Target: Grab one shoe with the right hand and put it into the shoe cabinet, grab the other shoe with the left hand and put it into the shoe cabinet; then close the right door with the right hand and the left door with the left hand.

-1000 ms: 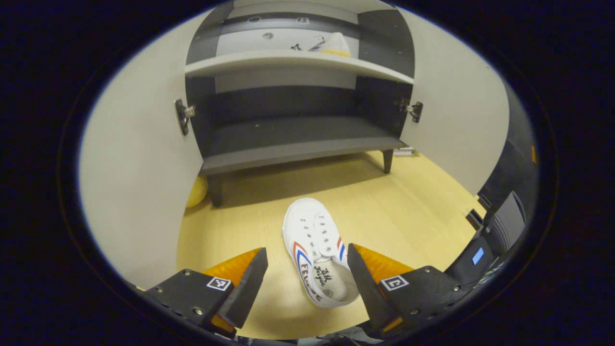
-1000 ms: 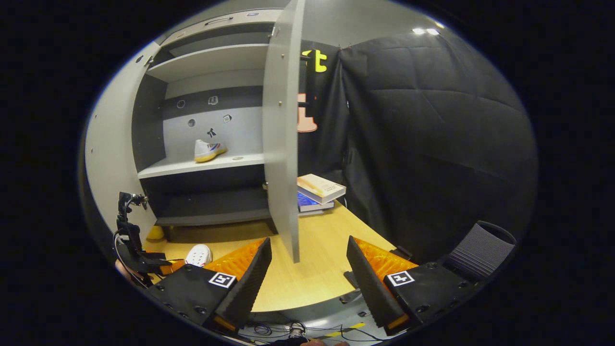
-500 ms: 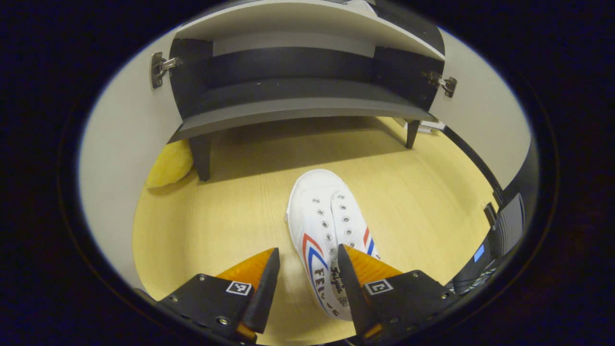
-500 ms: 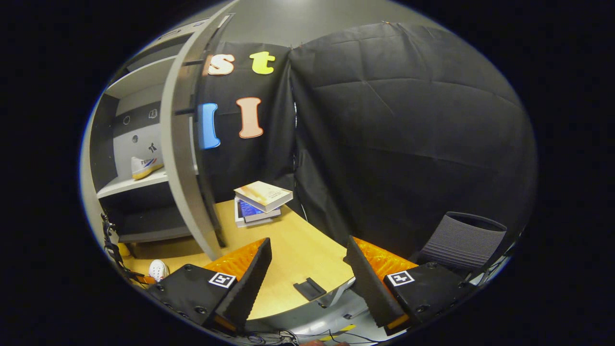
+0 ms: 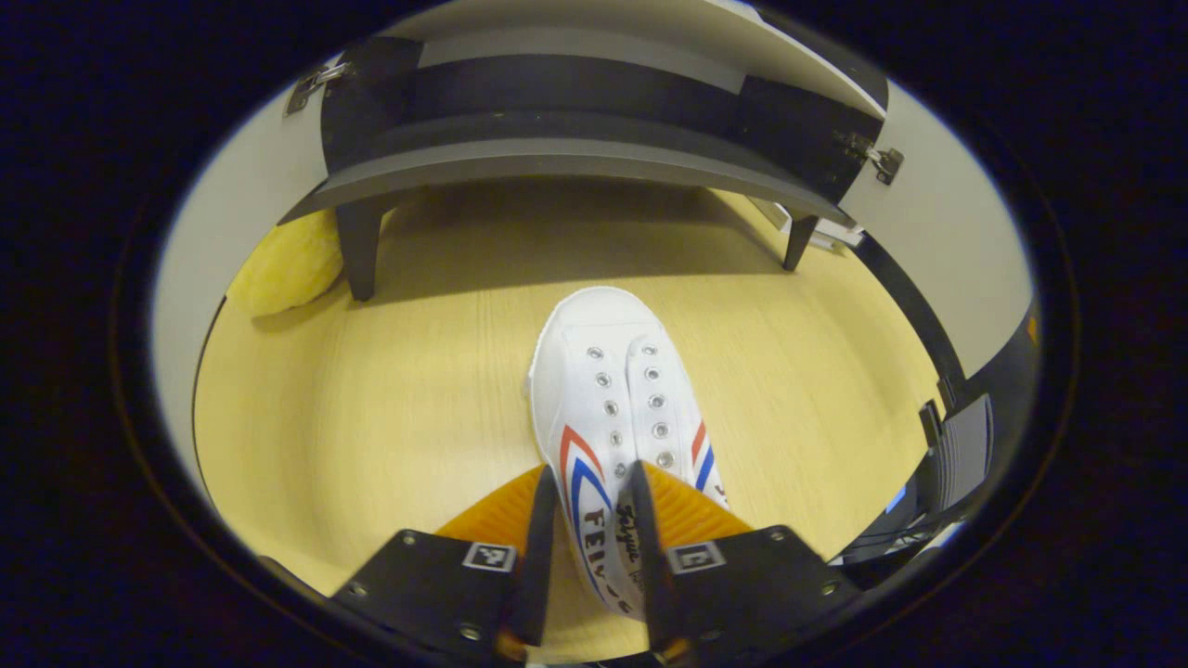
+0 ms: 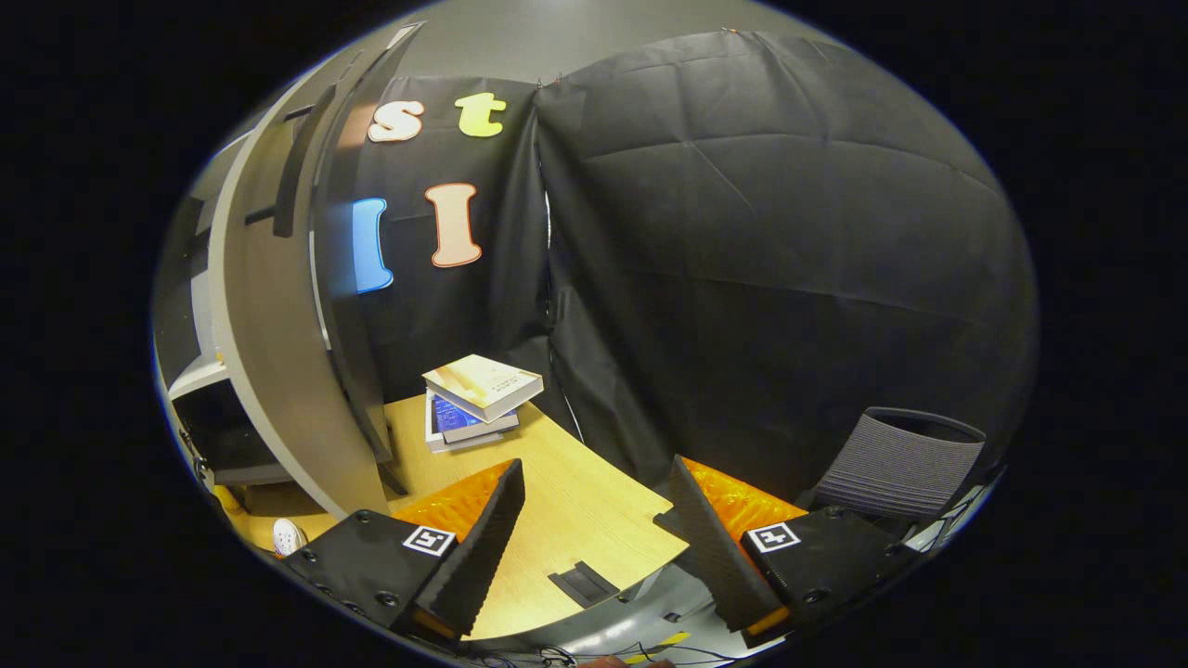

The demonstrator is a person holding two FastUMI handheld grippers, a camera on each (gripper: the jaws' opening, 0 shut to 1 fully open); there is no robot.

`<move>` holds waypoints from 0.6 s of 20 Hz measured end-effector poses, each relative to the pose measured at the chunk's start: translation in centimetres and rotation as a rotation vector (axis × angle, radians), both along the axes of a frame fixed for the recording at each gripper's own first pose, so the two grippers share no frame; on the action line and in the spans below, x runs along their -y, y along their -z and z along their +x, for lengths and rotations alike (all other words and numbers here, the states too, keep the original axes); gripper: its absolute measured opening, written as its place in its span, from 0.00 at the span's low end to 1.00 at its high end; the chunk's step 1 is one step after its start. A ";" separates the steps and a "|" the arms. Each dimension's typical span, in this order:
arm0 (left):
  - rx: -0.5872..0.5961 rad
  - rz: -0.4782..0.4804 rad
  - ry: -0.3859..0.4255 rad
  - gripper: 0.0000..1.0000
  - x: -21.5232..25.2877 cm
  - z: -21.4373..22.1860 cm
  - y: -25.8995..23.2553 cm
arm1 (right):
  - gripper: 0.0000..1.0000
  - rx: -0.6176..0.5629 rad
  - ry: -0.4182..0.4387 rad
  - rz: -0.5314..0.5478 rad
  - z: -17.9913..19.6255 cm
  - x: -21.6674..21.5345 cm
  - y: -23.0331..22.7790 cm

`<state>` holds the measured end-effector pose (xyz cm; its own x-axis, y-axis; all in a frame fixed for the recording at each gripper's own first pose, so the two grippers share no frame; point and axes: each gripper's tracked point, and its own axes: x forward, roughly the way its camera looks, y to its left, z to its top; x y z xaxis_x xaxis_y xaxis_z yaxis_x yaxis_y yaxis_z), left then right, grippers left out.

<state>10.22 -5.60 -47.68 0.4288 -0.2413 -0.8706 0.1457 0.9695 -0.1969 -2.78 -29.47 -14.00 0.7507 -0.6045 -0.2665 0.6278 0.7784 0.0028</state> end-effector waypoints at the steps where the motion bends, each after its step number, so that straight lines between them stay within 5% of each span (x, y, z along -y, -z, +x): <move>1: -0.007 -0.002 -0.015 0.35 0.1 0.1 0.5 | 0.98 0.000 -0.006 -0.002 0.5 0.3 -0.1; 2: 0.005 0.000 -0.050 0.34 -0.2 0.4 0.6 | 0.98 0.000 -0.012 -0.006 1.2 0.7 -0.2; 3: -0.016 -0.012 -0.072 0.14 -0.2 0.1 0.5 | 0.98 0.001 -0.018 -0.010 1.8 1.1 -0.3; 5: 0.006 -0.011 -0.104 0.14 -0.3 0.3 0.6 | 0.98 0.008 -0.030 -0.014 3.0 1.7 -0.5; 6: 0.002 -0.014 -0.108 0.02 0.1 0.3 1.3 | 0.98 0.013 -0.034 -0.011 3.6 2.0 -0.4; 12: 0.075 0.007 -0.141 0.02 -0.3 0.8 -0.7 | 0.98 0.036 -0.054 -0.009 7.6 3.5 -0.4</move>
